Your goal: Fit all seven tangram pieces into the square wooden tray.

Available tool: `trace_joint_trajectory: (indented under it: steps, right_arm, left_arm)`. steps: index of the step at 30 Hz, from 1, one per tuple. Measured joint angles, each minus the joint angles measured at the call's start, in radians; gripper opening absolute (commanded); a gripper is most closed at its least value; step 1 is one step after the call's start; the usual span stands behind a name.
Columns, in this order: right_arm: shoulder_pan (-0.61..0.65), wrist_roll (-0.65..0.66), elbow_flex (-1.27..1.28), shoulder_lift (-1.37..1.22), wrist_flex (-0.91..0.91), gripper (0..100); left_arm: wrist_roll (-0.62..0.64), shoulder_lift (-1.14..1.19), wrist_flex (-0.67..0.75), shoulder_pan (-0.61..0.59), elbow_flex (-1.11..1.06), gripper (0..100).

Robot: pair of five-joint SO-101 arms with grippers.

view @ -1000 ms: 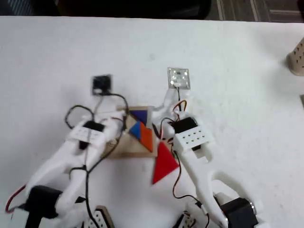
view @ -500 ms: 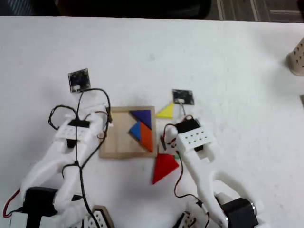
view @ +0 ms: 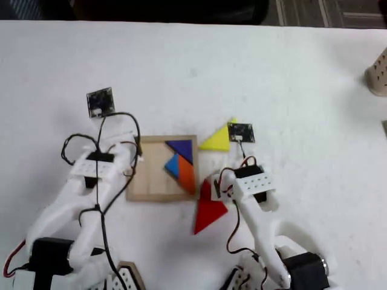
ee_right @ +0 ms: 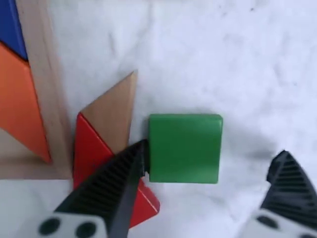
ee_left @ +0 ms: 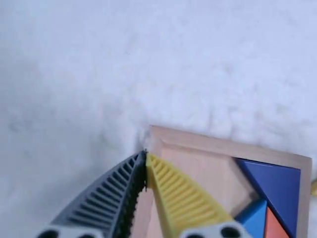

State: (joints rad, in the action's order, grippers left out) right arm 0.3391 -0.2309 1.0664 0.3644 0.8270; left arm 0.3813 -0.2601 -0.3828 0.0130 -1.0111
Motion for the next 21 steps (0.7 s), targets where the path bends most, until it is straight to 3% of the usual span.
trace_joint_trajectory:
  steps: [4,21]
  right_arm:
    - [-0.006,0.011,0.0,0.0,0.0,21.1]
    - [-0.051,0.012,-0.002,0.018,0.0,20.8]
  left_arm:
    - [0.0,0.0,0.0,-0.015,0.0,2]
    - [0.0,0.0,0.0,-0.1,0.015,2]
